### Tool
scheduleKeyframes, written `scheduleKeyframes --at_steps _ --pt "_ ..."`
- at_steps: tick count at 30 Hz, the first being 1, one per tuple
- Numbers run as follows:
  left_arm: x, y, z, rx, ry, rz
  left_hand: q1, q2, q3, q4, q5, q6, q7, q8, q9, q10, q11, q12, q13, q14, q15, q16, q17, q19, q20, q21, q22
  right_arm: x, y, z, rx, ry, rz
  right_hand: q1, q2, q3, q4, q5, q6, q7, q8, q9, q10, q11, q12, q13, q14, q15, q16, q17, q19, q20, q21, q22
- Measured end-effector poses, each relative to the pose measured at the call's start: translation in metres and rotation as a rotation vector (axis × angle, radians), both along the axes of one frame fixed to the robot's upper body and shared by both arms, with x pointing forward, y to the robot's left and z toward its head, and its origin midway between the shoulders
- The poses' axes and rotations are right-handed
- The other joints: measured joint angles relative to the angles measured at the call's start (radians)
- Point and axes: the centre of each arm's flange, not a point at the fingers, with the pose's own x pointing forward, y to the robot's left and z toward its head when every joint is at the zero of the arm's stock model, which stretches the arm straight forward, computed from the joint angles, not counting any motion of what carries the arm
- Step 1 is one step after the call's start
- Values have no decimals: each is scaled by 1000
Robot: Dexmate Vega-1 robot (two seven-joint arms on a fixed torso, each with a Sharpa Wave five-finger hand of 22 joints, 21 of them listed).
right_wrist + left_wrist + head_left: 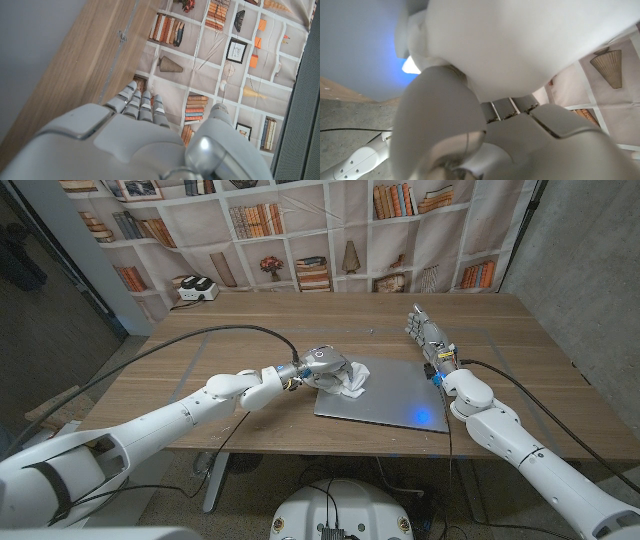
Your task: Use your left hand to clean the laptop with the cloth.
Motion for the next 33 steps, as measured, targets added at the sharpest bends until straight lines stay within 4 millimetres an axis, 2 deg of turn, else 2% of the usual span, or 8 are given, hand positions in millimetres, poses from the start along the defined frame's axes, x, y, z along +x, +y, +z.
scheduleKeyframes --at_steps 5,11,13,14,20,21,27,33 --pt "3 -3 3 -1 2 1 0 0 0 0 0 0 0 2 1 0 0 0 0 0 0 0 0 0 0 0 0 0 0 0 3 -2 2 0 0 -3 -3 0 0 0 0 0 0 0 0 0 0 0 0 0 0 0 0 0" --pt "8 -16 11 10 2 -22 0 0 0 0 0 0 0 4 1 0 0 -8 5 0 0 0 0 0 0 0 0 -1 -1 -1 13 -6 0 0 0 -4 -4 0 0 0 0 0 0 0 0 0 0 0 0 0 0 0 0 0" --pt "13 -25 16 12 -1 -27 0 0 0 0 0 0 0 4 1 0 0 -8 5 0 0 0 3 0 0 0 0 -1 -1 -1 16 -8 -1 5 5 -4 -4 0 0 0 0 0 0 0 0 0 0 0 0 0 0 0 0 2" --pt "6 -33 12 47 -6 -80 0 0 0 0 0 0 0 4 1 0 0 -8 5 0 0 0 4 0 0 0 0 -1 -3 -7 22 1 -6 5 5 -4 -4 0 0 0 0 0 0 0 0 0 0 0 0 0 0 0 0 4" --pt "16 -56 27 63 -19 -96 0 0 0 0 -1 0 0 4 1 8 0 -8 5 3 -3 -5 4 -6 -2 0 0 -2 -4 -7 29 -3 -11 5 5 -4 -4 -4 0 0 0 0 0 0 0 0 0 0 0 0 0 0 0 5" --pt "11 -64 25 89 -31 -146 0 0 0 0 -1 0 0 4 1 8 0 -8 5 3 -3 -5 4 -9 -2 0 0 -4 -6 -11 34 1 -15 5 5 -4 -4 -5 0 0 0 0 0 0 0 0 0 0 0 0 0 0 0 5" --pt "15 -87 32 121 -41 -181 0 0 3 3 -1 2 2 4 1 11 0 -15 5 3 -3 -6 4 -11 0 0 0 -6 -8 -12 41 -1 -21 5 5 -4 -4 -5 0 0 0 0 0 0 0 0 0 0 0 0 0 0 0 5" --pt "16 -101 34 138 -45 -205 0 0 3 3 -2 3 4 4 0 13 -2 -18 8 5 -5 -6 4 -11 0 0 0 -8 -11 -13 45 -3 -23 5 5 -4 -4 -5 0 0 0 0 0 0 0 0 0 0 0 0 0 0 0 5"
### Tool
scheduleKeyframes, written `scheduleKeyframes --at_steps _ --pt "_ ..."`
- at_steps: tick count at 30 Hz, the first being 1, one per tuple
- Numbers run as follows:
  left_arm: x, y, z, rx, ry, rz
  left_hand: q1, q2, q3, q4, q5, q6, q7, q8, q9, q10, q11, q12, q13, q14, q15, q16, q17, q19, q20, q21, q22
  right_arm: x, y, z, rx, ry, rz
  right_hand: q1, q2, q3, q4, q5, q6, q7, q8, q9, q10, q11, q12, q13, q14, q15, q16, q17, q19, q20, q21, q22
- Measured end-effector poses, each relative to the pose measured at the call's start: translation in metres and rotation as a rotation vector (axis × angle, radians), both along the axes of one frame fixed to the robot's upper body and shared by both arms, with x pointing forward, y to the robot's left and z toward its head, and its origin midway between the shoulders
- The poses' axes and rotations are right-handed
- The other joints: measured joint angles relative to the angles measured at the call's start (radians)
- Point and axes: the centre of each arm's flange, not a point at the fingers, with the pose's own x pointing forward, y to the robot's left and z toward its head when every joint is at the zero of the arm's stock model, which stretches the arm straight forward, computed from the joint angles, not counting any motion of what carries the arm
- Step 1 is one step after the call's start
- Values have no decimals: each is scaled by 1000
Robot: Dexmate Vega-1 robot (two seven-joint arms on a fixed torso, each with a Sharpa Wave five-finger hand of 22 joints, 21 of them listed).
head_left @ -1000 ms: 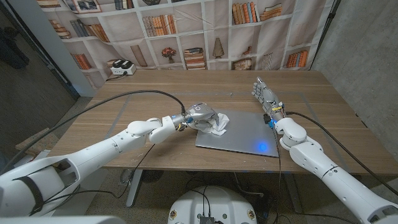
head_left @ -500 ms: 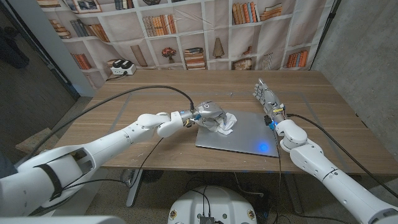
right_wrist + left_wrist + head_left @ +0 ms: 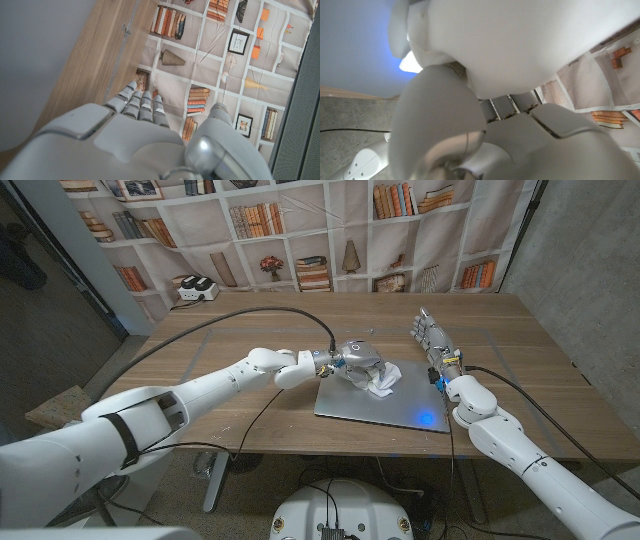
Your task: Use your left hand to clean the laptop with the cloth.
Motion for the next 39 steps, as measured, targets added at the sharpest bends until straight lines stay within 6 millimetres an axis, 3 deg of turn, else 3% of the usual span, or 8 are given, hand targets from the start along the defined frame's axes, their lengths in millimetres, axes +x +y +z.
scheduleKeyframes --at_steps 8,27,31,39 --pt "-2 12 -3 -22 21 24 0 0 0 0 4 0 0 -2 -2 1 -1 -1 3 1 -1 -6 0 0 0 0 4 1 -2 0 -5 -1 9 0 0 0 0 0 6 2 0 0 0 0 0 0 0 0 0 0 0 0 0 0" --pt "-15 98 -16 -127 73 235 0 0 0 0 3 0 0 4 -3 1 -1 -12 8 1 -1 -11 0 0 0 0 4 7 2 7 -30 1 35 0 0 0 0 0 6 2 0 0 0 0 0 0 0 0 0 0 0 0 0 0" --pt "-18 107 -18 -130 80 257 0 0 0 0 3 0 0 4 -4 1 -1 -13 10 1 -1 -12 0 0 0 0 4 7 2 6 -31 4 36 0 0 0 0 0 6 2 0 0 0 0 0 0 0 0 0 0 0 0 0 0" --pt "-17 105 -18 -124 91 253 0 0 0 0 2 0 0 4 -4 1 -2 -19 13 1 -1 -13 3 -5 -5 0 4 4 3 4 -33 5 38 0 0 0 0 1 6 2 0 0 0 0 0 0 0 0 0 1 4 -4 0 0"
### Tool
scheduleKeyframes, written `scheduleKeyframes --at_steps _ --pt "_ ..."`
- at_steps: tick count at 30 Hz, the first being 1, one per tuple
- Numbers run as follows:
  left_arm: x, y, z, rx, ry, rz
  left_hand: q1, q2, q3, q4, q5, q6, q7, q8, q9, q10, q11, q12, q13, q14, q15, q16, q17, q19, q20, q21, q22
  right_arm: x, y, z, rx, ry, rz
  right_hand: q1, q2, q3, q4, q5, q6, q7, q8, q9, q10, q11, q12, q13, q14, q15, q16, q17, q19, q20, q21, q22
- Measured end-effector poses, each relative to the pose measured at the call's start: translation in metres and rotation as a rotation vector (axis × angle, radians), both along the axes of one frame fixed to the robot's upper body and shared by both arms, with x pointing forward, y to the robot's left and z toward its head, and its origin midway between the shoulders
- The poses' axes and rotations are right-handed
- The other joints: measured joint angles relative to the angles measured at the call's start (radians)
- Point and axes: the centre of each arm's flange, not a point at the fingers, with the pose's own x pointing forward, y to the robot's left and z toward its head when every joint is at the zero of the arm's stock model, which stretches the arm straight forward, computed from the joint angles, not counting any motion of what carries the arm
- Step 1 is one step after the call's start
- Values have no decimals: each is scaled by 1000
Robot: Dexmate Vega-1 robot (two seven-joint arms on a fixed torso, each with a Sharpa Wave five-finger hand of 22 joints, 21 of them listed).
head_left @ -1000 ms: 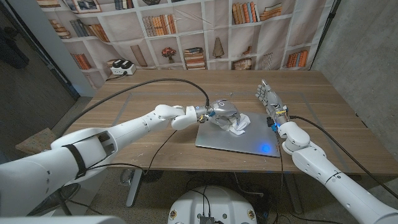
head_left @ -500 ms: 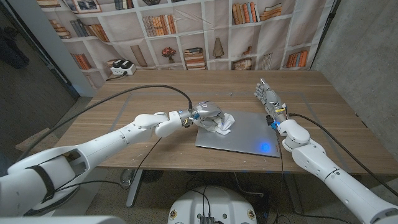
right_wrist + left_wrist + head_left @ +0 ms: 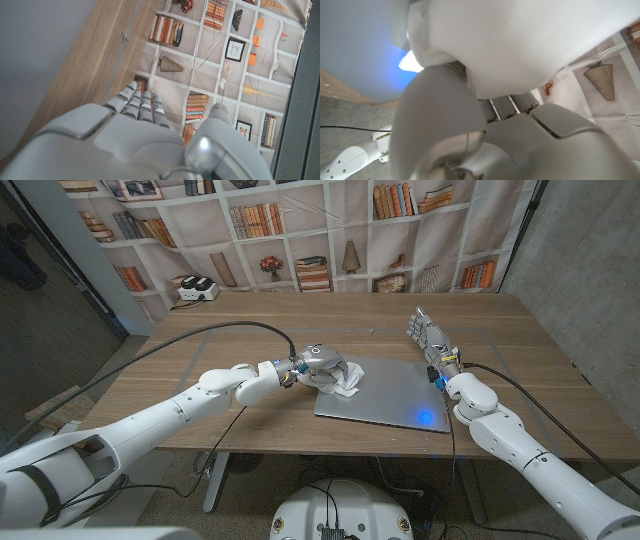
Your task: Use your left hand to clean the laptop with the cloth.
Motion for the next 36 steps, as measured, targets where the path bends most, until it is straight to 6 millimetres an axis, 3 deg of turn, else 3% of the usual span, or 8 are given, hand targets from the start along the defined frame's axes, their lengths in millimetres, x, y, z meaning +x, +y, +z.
scheduleKeyframes --at_steps 13,26,36 --pt "-3 -46 13 72 -38 -133 0 0 0 0 0 0 0 -1 0 2 -2 -2 2 0 0 0 0 -9 2 0 0 -10 -3 -6 15 -2 -14 0 0 0 0 0 0 0 0 0 2 -2 0 0 5 -5 0 1 4 3 0 0" --pt "6 -93 21 109 -55 -214 0 0 3 3 -1 0 0 -3 0 6 -6 -13 7 0 0 -2 2 -18 4 0 0 -15 -8 -10 25 -2 -29 0 0 -3 -3 0 4 4 0 0 2 -2 0 0 5 -5 0 1 7 0 0 0" --pt "8 -98 21 112 -52 -210 0 0 3 3 -1 0 0 4 4 7 -7 -17 10 -2 -2 -4 2 -18 4 0 0 -15 -11 -10 28 -3 -31 0 0 -3 -3 0 4 4 0 0 7 4 0 0 7 -3 0 1 7 0 0 0"
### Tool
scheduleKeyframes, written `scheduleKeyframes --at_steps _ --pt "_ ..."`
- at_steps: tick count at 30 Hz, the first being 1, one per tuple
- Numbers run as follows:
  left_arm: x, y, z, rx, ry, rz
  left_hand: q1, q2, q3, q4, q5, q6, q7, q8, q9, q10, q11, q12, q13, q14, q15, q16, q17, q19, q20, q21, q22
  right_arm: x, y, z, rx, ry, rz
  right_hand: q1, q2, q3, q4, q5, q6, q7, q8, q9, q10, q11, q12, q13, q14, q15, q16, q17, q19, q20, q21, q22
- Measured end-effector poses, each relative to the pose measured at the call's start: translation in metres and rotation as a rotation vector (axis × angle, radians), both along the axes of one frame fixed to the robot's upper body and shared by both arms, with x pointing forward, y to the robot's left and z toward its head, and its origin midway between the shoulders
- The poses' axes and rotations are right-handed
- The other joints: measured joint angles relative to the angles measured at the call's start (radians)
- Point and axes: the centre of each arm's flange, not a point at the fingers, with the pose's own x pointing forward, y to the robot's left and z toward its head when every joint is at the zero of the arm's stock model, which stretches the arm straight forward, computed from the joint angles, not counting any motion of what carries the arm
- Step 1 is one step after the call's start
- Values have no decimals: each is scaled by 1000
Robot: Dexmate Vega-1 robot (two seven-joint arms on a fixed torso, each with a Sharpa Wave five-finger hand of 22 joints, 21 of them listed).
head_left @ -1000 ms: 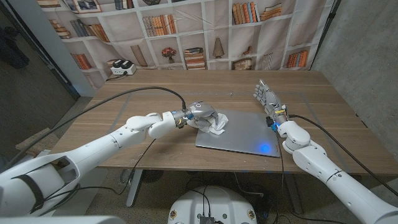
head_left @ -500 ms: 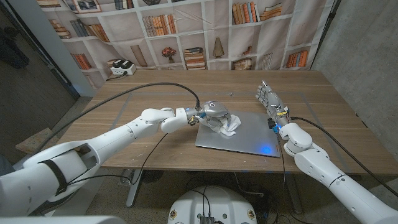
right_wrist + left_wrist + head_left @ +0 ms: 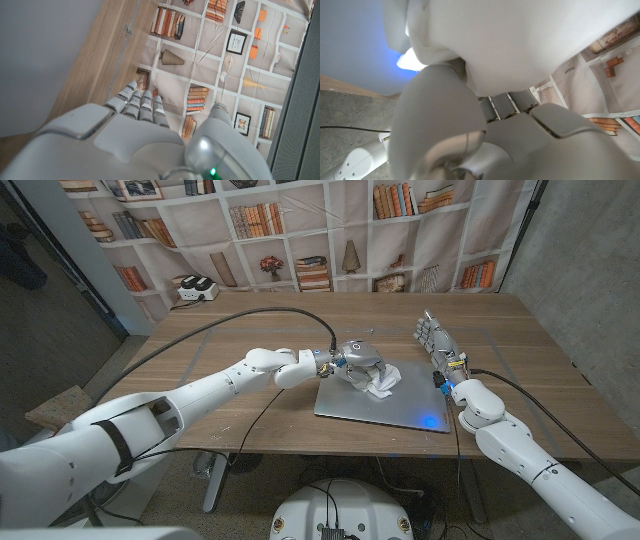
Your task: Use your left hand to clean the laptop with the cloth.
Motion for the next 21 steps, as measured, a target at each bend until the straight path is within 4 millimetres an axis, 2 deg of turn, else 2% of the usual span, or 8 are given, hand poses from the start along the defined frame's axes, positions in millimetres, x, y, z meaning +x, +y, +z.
scheduleKeyframes --at_steps 13,21 --pt "-7 40 -9 -32 19 75 0 0 0 0 0 0 0 0 -3 4 4 0 2 -2 2 -2 0 -3 3 0 0 1 0 3 -4 -4 4 0 0 0 0 0 0 0 0 0 0 0 0 0 0 0 0 0 0 0 0 0" --pt "-15 79 -14 -82 41 164 -4 4 0 0 0 0 0 -1 -4 4 4 -4 5 -4 3 -4 -1 -3 3 0 0 3 2 3 -6 -6 9 0 0 0 0 0 0 0 0 0 0 0 0 0 0 0 0 0 0 0 0 0"
